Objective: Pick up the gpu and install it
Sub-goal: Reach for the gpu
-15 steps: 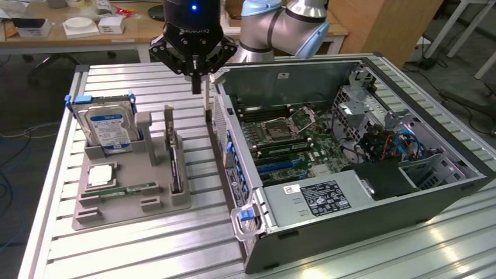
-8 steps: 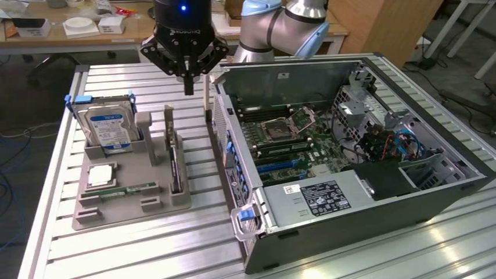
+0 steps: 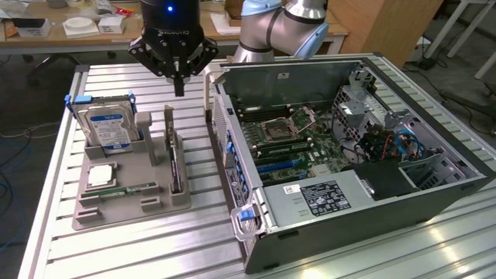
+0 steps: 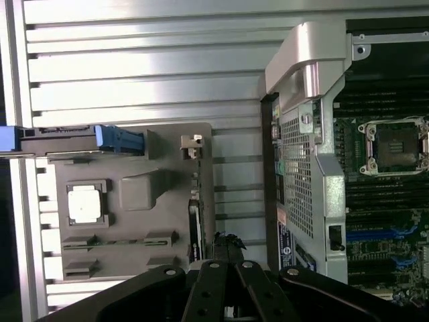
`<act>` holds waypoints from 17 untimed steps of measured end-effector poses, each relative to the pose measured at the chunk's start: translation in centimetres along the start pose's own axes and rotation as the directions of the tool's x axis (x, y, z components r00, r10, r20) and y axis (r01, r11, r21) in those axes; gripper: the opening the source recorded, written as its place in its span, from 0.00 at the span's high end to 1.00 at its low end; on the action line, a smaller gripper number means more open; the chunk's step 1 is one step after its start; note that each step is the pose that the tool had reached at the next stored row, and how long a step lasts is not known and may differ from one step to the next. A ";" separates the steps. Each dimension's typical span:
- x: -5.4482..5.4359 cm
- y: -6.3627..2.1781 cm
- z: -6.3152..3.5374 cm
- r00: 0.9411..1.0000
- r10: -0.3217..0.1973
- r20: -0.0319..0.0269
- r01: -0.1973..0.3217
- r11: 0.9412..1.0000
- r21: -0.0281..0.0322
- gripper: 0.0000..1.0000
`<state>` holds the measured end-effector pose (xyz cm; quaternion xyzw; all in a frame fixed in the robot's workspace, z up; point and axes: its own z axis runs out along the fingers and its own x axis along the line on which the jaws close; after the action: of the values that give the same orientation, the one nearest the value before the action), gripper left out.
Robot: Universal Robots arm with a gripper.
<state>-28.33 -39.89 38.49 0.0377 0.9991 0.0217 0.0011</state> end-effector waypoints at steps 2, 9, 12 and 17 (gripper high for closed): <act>0.3 -0.02 0.02 1.000 0.000 -0.001 0.000 1.000 0.000 0.90; 1.5 -0.12 0.08 1.000 0.000 -0.003 0.000 1.000 0.000 0.90; 2.0 -0.15 0.11 1.000 0.000 -0.004 0.000 1.000 0.000 0.90; 2.7 -0.21 0.15 1.000 0.000 -0.006 0.000 1.000 0.000 0.90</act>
<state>-31.03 -39.88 38.33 0.0377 0.9991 0.0216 -0.0018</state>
